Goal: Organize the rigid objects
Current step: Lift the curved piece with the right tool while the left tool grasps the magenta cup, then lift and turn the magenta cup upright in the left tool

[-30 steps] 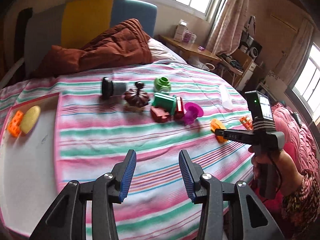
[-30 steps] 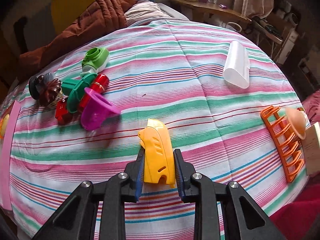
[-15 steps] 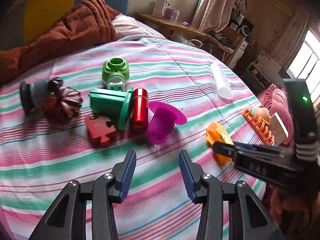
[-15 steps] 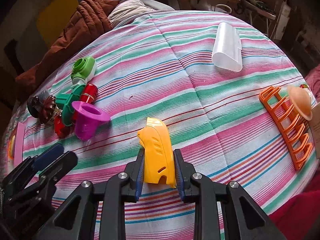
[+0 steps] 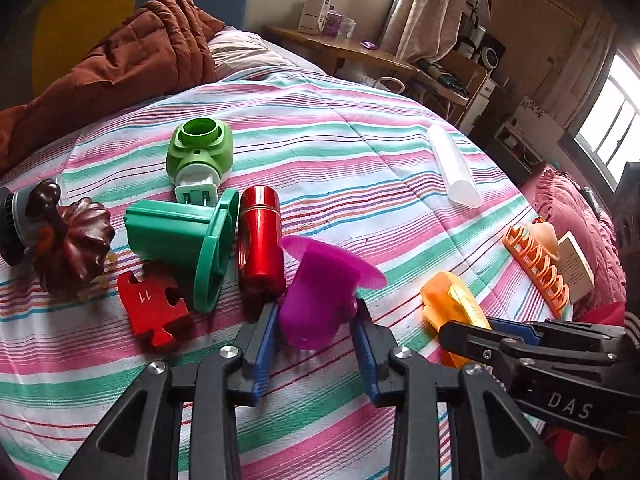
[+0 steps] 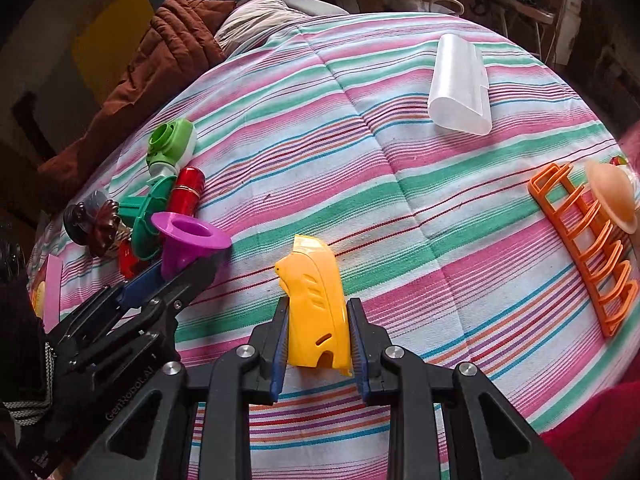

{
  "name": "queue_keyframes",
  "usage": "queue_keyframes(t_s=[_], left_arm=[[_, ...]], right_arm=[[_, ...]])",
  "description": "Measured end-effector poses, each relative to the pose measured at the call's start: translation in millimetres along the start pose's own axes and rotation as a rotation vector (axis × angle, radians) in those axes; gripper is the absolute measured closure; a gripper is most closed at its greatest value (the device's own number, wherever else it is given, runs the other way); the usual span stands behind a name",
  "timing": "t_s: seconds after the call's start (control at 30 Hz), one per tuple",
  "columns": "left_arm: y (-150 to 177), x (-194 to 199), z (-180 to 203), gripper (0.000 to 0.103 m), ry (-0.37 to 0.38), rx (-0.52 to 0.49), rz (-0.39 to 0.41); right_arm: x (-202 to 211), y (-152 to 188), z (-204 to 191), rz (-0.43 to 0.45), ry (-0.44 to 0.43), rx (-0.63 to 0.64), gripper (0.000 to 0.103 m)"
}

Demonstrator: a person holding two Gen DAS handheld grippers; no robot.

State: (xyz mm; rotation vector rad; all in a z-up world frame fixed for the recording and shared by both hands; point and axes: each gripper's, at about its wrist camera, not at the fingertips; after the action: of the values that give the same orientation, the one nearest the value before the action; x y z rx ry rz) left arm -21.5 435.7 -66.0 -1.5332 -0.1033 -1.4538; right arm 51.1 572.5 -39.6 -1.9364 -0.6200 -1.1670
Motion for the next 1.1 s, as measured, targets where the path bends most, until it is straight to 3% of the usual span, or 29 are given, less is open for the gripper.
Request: queue_keyframes(t_s=[0.33, 0.53, 0.87, 1.1], left_arm=[[18.5, 36.8, -11.0, 0.073, -0.012, 0.007, -0.023], [26.1, 59.1, -21.1, 0.073, -0.067, -0.008, -0.064], [25.0, 85.4, -20.7, 0.073, -0.163, -0.09, -0.053], [46.4, 84.2, -28.5, 0.07, -0.109, -0.04, -0.047]], right_arm=[[-0.6, 1.4, -3.0, 0.005, 0.013, 0.017, 0.076], [-0.4, 2.8, -4.9, 0.004, 0.022, 0.031, 0.076], [-0.2, 4.1, -6.8, 0.0, 0.012, 0.04, 0.076], [-0.2, 4.3, -6.5, -0.004, 0.006, 0.035, 0.076]])
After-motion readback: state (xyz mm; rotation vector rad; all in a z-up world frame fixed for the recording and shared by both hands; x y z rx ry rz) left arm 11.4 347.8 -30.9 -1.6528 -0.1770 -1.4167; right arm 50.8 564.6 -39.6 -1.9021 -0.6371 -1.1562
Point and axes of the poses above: each gripper's, at about its wrist camera, not at the fingertips, and x roughly against the way its jaws point, z to its right, y to its underside, and after that the axes turned 3 degrees about -y, right-handed
